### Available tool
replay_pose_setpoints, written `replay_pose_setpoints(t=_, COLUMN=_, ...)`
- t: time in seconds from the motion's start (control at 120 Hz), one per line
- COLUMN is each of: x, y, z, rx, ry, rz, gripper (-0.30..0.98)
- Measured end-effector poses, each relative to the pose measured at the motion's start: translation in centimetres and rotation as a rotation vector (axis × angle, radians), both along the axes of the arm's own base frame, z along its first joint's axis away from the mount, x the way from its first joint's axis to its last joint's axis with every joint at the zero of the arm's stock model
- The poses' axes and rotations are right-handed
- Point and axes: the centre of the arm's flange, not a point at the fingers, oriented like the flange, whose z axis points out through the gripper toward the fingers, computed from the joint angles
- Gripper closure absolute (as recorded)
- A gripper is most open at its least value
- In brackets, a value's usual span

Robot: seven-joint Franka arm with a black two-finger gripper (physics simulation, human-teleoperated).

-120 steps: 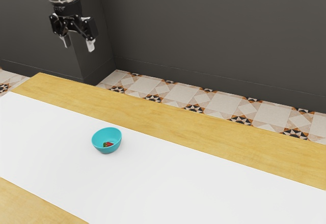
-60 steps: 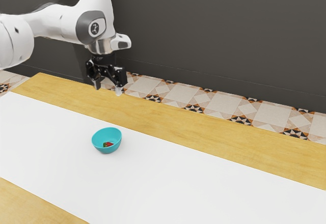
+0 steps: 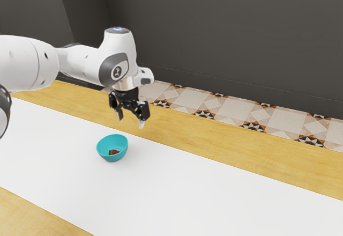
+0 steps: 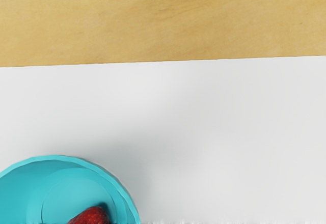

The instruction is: Take strawberry from the bowl

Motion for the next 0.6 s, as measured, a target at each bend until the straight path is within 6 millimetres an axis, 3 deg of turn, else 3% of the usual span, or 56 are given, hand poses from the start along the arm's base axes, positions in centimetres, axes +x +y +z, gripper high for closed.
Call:
replay_pose_setpoints(t=0.158, x=-1.6, y=-0.2, z=-1.2, rx=-0.005, ry=0.013, rz=-0.013, gripper=0.02)
replay_pose_setpoints(t=0.325, x=-4.0, y=2.2, z=-1.7, rx=-0.015, ry=0.027, rz=-0.066, gripper=0.02)
replay_pose_setpoints(t=0.6, x=-4.4, y=4.4, z=-2.7, rx=-0.021, ry=0.014, rz=-0.123, gripper=0.12)
